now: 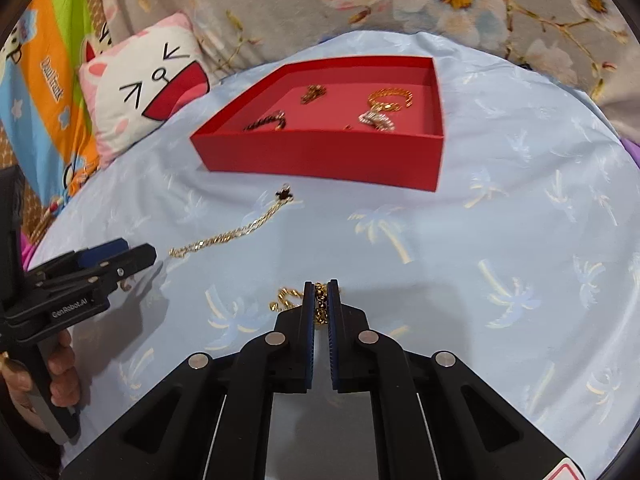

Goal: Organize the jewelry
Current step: 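Grasp the gold coin chain with the right gripper while the left gripper grasps the clover-pendant chain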

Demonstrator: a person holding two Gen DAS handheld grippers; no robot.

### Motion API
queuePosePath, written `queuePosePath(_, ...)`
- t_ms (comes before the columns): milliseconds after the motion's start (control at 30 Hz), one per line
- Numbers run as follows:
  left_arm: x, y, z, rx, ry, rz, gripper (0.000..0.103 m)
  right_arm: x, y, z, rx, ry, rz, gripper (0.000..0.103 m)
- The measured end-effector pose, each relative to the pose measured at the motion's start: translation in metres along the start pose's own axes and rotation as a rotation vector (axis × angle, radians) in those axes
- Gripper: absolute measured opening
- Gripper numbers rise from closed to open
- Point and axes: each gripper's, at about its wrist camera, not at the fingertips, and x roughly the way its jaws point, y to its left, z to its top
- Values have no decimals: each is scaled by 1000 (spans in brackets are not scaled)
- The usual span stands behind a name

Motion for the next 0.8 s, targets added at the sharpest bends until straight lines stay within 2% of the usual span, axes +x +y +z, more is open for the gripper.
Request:
queuePosePath(233, 7, -30, 23, 78, 12, -38, 63, -18, -13, 5, 47, -37, 12, 4)
queuePosePath(367, 28, -60, 39, 127, 55, -85, 62, -25, -15, 6, 57, -51, 20, 4)
queuePosePath(467, 47, -80, 47, 171, 68, -77, 62, -28, -18, 6, 69, -58, 25, 5)
queuePosePath(633, 69, -99, 53, 205, 82, -45, 56, -28, -26, 6, 94, -56, 30, 5)
queuePosePath(733, 73, -103, 55, 220, 74, -36, 49, -27, -30, 6, 105, -48, 34, 5)
queuePosePath(800, 74, -105, 57, 231, 65, -26, 39, -27, -30, 6, 108, -45, 37, 5)
